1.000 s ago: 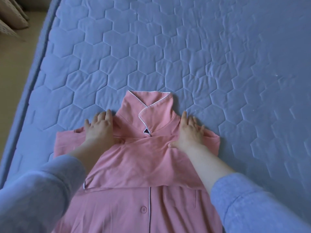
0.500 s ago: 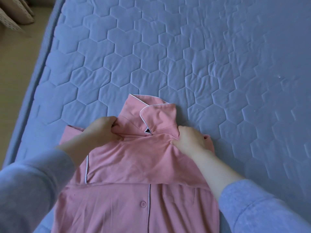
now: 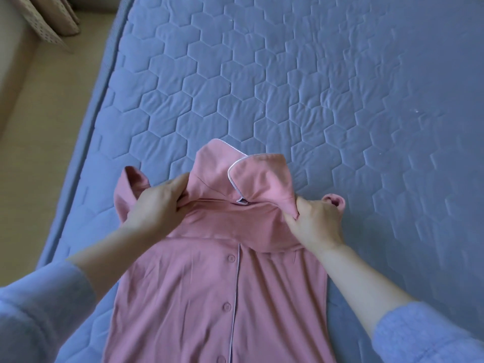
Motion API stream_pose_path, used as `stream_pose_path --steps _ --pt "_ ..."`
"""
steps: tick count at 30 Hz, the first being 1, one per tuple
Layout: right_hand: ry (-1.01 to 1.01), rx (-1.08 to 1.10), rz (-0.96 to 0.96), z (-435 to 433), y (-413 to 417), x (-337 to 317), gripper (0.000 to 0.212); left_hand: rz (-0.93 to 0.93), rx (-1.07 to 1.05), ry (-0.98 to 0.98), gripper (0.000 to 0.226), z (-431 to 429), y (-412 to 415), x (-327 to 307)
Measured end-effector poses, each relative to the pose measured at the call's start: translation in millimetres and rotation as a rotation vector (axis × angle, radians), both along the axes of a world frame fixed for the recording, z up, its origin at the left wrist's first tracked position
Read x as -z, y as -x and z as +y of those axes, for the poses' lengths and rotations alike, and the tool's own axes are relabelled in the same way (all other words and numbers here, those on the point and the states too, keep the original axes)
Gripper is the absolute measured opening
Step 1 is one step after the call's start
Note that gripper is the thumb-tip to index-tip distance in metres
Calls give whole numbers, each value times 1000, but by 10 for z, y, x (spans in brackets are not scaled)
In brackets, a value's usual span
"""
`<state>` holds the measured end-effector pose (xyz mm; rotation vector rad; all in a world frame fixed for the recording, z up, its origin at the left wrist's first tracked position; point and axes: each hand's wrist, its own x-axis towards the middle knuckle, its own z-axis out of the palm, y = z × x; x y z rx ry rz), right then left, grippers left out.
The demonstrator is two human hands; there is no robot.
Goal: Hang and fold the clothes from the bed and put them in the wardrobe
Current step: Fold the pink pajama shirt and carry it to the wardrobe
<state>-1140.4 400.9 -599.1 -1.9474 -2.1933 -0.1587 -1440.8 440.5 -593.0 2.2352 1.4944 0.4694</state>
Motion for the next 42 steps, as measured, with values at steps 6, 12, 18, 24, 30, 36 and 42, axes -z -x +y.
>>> stream_pose_path --steps 6,12,18,24,30,36,42 --pt "73 -158 77 -965 13 69 15 22 198 -12 21 -850 308 71" --pt "950 -60 -53 -1906 106 412 73 602 270 563 71 -1730 532 465" --pt "779 26 91 -2033 473 440 79 517 182 452 78 -1899 491 576" --pt "626 33 301 -1941 700 463 31 216 52 522 95 -1965 261 588" --pt "561 -137 325 -2282 510 276 26 244 243 345 22 -2098 146 476" --pt "673 -215 215 -2807 295 369 17 270 411 448 28 -2489 421 552" --pt "784 616 701 -2591 389 499 14 -170 -554 680 20 -2329 426 633"
